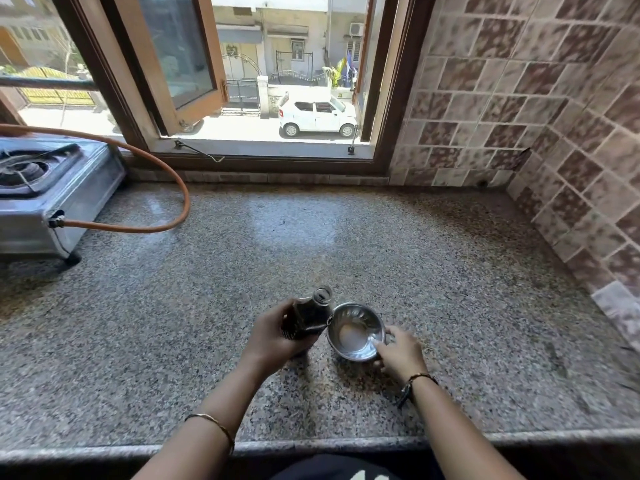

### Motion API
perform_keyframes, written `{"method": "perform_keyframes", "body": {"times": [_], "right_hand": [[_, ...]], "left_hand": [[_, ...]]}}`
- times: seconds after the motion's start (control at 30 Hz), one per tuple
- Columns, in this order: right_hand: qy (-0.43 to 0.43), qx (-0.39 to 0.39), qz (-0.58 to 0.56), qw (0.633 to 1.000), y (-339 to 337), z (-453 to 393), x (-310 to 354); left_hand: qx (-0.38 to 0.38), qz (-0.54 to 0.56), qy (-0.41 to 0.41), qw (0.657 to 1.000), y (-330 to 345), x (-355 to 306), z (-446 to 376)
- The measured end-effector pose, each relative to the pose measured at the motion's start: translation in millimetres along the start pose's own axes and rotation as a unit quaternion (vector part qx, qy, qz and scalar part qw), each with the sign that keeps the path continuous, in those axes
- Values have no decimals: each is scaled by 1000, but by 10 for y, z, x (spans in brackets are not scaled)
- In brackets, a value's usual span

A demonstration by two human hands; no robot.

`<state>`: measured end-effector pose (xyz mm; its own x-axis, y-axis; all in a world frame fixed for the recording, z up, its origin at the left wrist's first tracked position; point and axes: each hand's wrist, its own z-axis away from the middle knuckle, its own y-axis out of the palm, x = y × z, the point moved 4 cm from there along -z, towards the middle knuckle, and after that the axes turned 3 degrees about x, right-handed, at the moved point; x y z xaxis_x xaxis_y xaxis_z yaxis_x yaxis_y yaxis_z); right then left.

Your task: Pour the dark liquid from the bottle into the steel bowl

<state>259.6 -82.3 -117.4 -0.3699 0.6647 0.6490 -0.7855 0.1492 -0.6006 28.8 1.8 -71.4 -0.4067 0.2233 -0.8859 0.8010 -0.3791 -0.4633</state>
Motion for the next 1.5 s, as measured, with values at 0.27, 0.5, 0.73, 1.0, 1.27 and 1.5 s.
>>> {"method": "perform_keyframes", "body": {"times": [0.27,0.5,0.73,1.0,1.27,1.5], "right_hand": [[10,-26,-35,999,44,-24,-42],[3,-21,-39,999,74,-68,-81],[-7,-18,-36,999,72,-66,-78],[-10,-16,-27,999,58,-58,-71],[-15,-18,-26,999,51,-58,-63],[-20,-18,-20,999,35,-55,-53]], "left_hand": [[74,-220,1,973,-137,-149,-57],[113,-354,-34,928,-141,-150,-109],[114,-427,-31,897,-120,-163,-127],[127,-436,-38,890,-101,-180,-134],[139,-450,-58,880,-87,-207,-135],[154,-451,-79,876,-54,-212,-154]]}}
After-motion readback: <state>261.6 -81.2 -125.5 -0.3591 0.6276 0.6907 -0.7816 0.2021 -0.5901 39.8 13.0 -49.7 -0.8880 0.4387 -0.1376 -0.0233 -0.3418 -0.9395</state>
